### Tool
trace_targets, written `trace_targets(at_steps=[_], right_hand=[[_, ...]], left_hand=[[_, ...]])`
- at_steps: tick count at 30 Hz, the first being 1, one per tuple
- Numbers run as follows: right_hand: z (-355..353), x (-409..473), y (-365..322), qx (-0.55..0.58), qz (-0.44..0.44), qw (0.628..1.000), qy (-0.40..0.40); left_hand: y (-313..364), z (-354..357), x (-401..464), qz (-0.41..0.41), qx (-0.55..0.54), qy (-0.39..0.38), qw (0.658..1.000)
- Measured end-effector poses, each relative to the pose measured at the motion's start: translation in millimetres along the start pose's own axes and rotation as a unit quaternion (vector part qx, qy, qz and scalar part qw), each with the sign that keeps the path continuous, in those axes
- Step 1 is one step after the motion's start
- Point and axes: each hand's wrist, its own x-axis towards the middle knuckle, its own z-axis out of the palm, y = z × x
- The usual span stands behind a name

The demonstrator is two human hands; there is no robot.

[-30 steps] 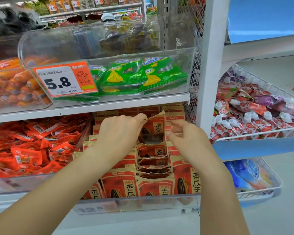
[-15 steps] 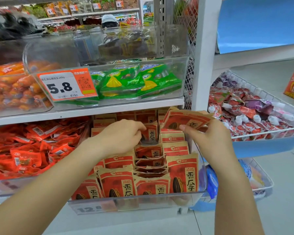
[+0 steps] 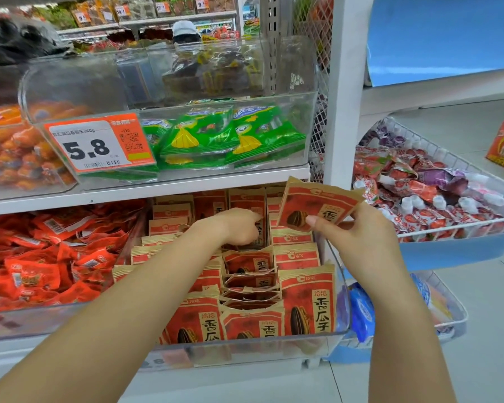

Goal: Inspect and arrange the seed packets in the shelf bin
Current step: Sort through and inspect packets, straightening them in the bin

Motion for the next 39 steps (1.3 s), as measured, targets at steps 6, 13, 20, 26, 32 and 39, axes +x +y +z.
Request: trace_targets(at_steps=[6, 13, 20, 26, 32, 39], right_hand=[[-9, -7, -11, 0.024, -0.035, 0.998, 0.038], [-26, -26, -19, 0.13, -0.025, 0.989, 0.067], [-5, -50, -31, 0.166, 0.006, 0.986, 0.017], [3, -62, -41, 0.133, 0.015, 0.991, -0.029], [-9, -76, -51, 0.132, 0.068, 0.982, -0.121], [-18, -77, -57, 0.101, 0.053, 0.984, -0.141]], left_hand=[[1, -16, -58, 0.024, -0.06, 0.123, 0.99], [31, -24, -127, 0.091, -0.428, 0.259, 0.861], [55, 28, -154, 0.146, -0.64, 0.113, 0.746], [43, 65, -161, 0.15, -0.704, 0.131, 0.681], [50, 72, -165, 0.167, -0.702, 0.218, 0.658], [58, 74, -173, 0.168, -0.685, 0.245, 0.666]])
